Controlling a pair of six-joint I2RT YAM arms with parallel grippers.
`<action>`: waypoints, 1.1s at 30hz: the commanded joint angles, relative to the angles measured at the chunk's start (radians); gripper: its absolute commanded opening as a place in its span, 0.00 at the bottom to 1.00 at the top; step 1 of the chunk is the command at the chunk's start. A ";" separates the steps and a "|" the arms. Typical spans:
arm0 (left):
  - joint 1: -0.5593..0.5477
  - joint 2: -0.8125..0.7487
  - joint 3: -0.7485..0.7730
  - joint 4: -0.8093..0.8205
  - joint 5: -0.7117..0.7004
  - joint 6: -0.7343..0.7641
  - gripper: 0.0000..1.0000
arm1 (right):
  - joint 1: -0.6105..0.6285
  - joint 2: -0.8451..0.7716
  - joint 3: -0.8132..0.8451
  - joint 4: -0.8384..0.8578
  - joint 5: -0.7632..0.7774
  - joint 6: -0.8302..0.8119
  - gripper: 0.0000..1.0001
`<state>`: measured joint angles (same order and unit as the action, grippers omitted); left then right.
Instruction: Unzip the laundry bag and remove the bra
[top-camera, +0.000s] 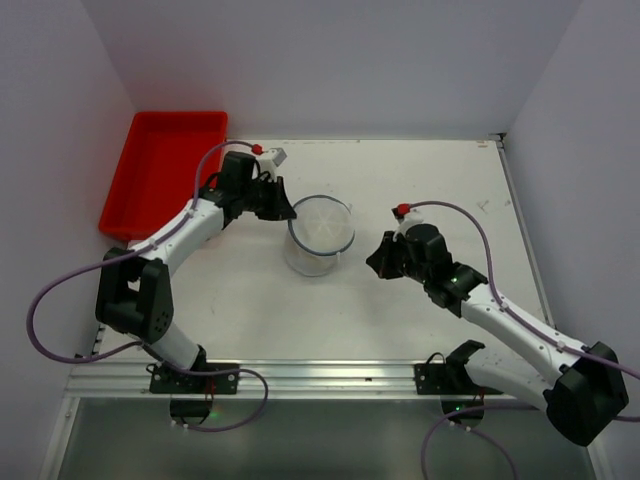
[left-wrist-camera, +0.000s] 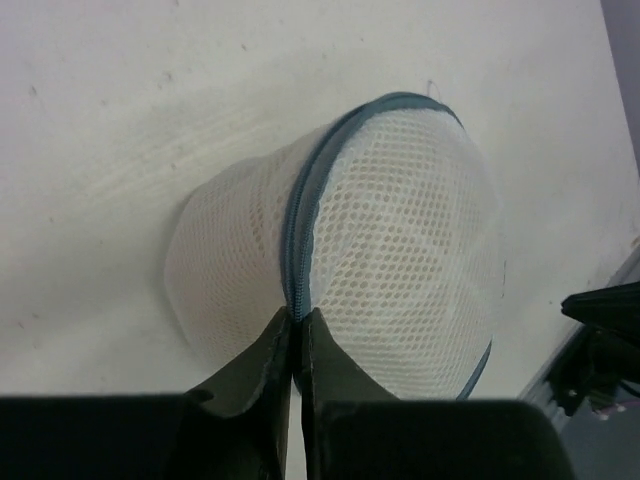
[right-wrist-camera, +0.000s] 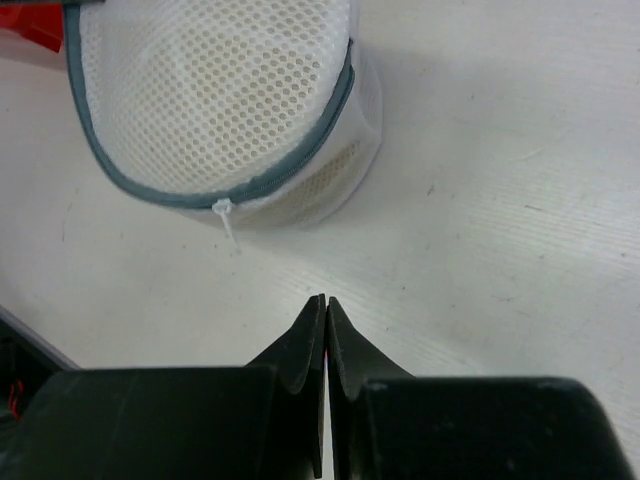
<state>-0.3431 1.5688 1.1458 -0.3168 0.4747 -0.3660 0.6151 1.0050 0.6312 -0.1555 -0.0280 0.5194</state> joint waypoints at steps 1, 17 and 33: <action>0.035 0.068 0.121 -0.097 0.065 0.249 0.11 | 0.001 0.018 0.025 -0.038 -0.108 -0.035 0.00; 0.038 -0.236 -0.192 0.078 -0.142 -0.328 1.00 | 0.158 0.258 0.196 0.149 -0.092 0.123 0.40; -0.157 -0.241 -0.365 0.367 -0.272 -0.582 0.82 | 0.152 0.242 0.090 0.290 -0.084 0.110 0.70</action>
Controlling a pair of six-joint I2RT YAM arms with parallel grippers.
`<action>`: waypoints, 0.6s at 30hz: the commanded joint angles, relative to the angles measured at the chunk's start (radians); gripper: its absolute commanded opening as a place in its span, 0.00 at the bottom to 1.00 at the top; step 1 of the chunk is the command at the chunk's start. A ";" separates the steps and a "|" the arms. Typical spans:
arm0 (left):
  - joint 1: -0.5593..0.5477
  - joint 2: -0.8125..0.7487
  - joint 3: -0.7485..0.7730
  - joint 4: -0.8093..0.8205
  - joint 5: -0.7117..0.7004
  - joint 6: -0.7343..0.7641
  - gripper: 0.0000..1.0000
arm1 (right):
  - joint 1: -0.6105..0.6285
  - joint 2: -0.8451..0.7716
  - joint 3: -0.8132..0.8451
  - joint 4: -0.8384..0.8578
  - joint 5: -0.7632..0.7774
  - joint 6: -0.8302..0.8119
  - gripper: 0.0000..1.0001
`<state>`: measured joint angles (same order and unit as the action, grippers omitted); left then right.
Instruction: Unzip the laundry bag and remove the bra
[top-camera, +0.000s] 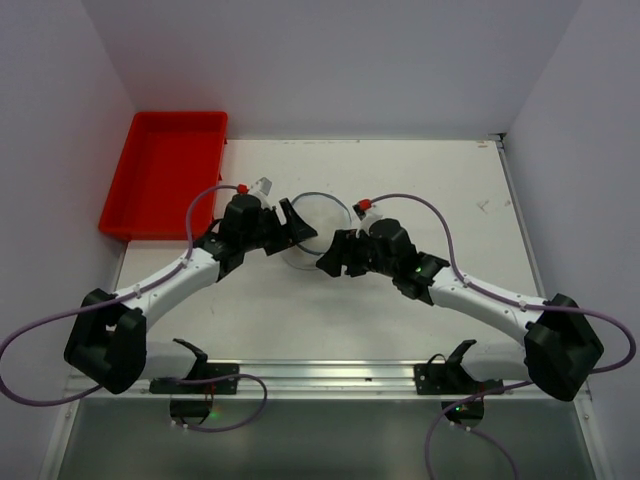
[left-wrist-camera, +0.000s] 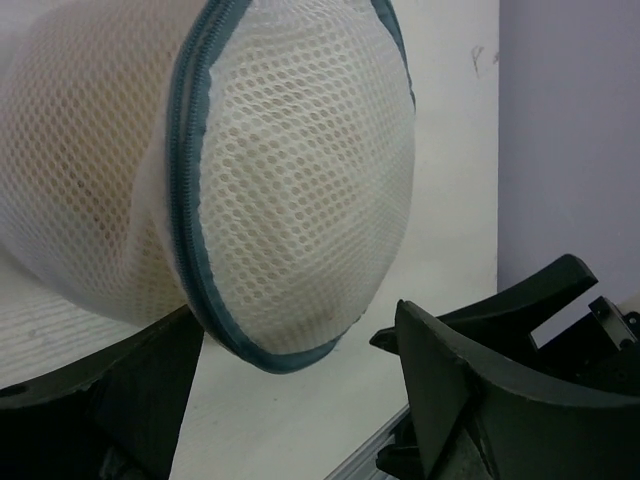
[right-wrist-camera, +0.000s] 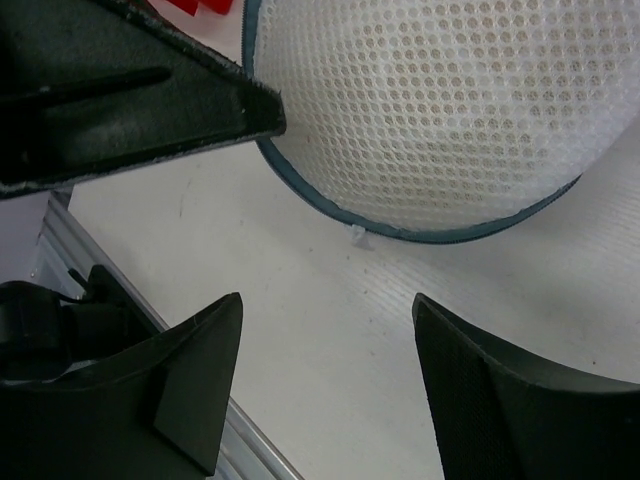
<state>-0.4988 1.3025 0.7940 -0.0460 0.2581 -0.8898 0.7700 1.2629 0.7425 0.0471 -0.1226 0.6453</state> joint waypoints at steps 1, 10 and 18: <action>-0.001 0.032 -0.018 0.101 -0.057 -0.063 0.79 | -0.005 -0.014 -0.023 0.092 0.011 -0.025 0.70; -0.003 0.061 -0.027 0.138 -0.031 -0.086 0.20 | -0.003 0.052 -0.049 0.223 0.005 -0.038 0.61; -0.003 0.037 -0.030 0.140 -0.016 -0.100 0.10 | -0.005 0.115 -0.078 0.270 0.015 -0.019 0.56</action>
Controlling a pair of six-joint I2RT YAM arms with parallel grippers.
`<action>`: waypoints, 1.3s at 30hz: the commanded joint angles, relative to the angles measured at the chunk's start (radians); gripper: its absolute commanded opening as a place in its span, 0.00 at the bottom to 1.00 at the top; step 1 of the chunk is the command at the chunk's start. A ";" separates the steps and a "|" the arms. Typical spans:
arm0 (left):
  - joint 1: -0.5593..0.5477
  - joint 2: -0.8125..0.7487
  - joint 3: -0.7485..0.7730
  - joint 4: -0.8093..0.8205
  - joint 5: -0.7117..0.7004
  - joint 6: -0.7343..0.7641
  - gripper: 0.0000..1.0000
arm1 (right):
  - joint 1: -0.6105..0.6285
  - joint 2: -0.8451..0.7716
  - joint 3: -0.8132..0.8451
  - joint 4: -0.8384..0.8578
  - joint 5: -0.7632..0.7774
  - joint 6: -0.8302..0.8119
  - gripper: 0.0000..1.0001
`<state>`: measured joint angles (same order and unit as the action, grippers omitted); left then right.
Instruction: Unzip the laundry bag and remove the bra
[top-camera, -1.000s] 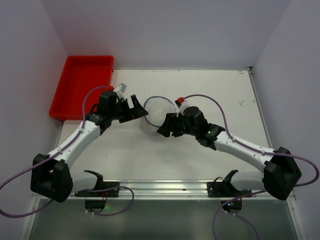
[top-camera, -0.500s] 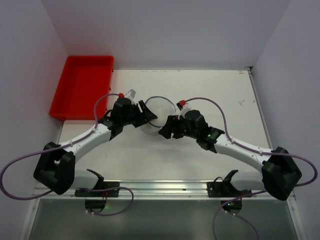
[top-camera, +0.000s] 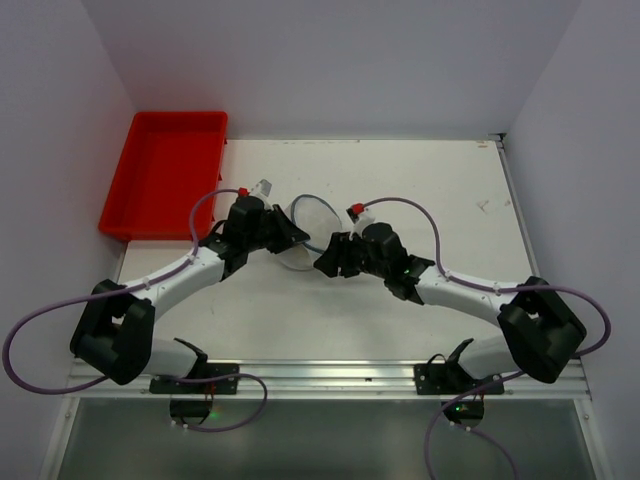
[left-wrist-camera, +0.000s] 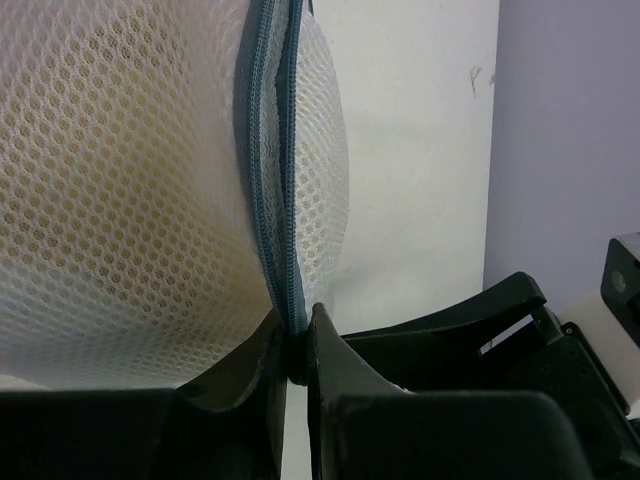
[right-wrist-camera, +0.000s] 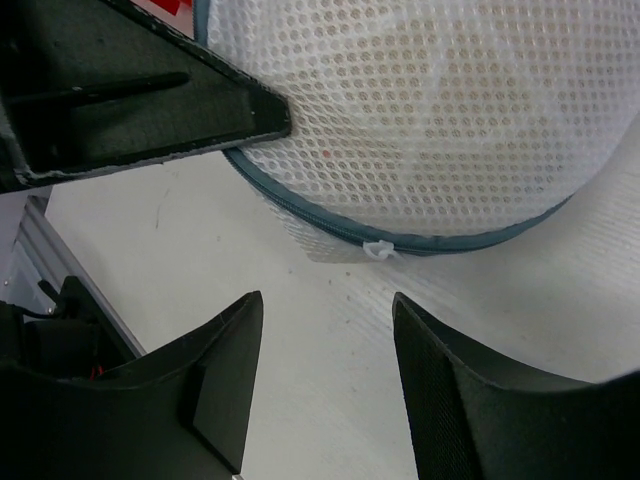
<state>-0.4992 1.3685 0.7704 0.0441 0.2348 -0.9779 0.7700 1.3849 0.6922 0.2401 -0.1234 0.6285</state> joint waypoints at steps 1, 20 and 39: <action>-0.002 -0.029 -0.006 0.056 0.014 -0.012 0.10 | -0.003 -0.010 -0.036 0.079 0.024 -0.004 0.56; -0.002 -0.059 -0.034 0.120 0.110 -0.038 0.01 | -0.118 0.098 -0.020 0.206 -0.232 -0.075 0.55; -0.002 -0.085 -0.040 0.125 0.141 -0.038 0.00 | -0.121 0.112 0.010 0.266 -0.337 -0.107 0.44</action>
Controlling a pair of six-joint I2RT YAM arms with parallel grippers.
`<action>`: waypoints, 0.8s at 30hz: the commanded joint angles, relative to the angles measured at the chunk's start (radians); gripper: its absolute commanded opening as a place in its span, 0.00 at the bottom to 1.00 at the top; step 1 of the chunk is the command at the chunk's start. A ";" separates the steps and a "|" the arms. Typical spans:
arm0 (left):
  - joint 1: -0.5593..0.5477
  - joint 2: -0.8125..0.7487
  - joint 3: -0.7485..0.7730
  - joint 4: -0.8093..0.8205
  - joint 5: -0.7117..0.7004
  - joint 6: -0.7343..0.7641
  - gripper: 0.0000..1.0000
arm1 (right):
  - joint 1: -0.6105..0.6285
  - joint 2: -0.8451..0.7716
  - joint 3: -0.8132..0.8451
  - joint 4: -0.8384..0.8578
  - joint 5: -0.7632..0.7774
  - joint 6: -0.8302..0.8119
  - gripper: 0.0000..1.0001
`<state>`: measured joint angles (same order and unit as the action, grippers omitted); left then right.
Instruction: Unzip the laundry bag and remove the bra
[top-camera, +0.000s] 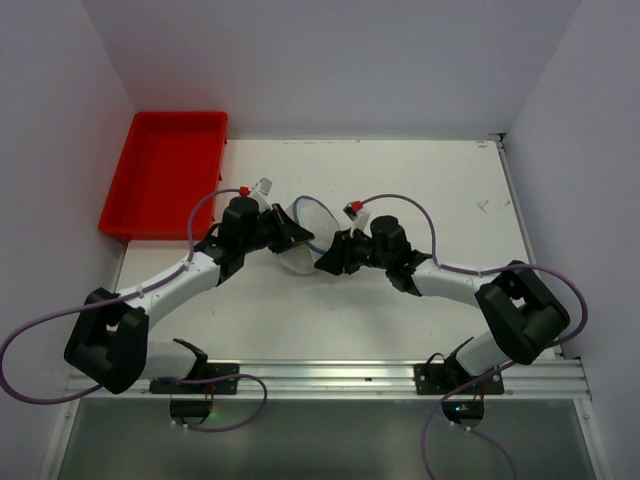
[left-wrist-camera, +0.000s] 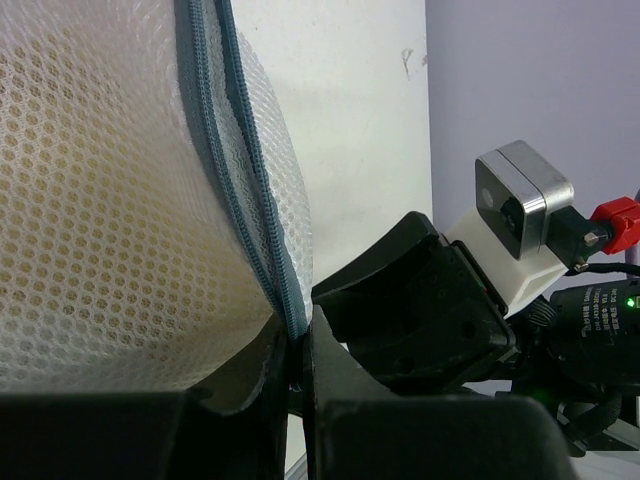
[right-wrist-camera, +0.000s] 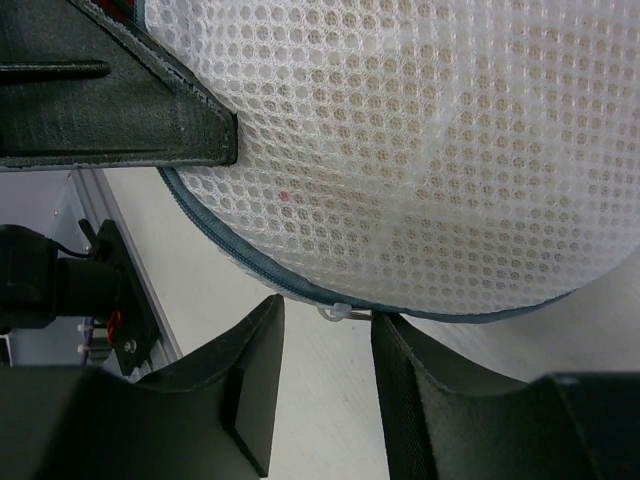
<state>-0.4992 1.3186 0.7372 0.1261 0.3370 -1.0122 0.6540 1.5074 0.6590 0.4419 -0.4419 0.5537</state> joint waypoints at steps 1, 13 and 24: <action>-0.002 -0.036 -0.009 0.041 0.039 -0.002 0.00 | -0.007 -0.013 0.041 0.064 -0.015 -0.037 0.41; -0.001 -0.047 0.013 -0.006 0.031 0.043 0.00 | -0.036 -0.056 -0.002 0.054 0.028 -0.057 0.00; 0.172 -0.055 0.067 -0.204 0.192 0.285 0.00 | -0.108 -0.272 -0.022 -0.436 0.304 -0.120 0.00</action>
<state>-0.3988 1.3006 0.7593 0.0193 0.4522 -0.8646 0.5953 1.3064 0.6464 0.1940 -0.2901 0.4667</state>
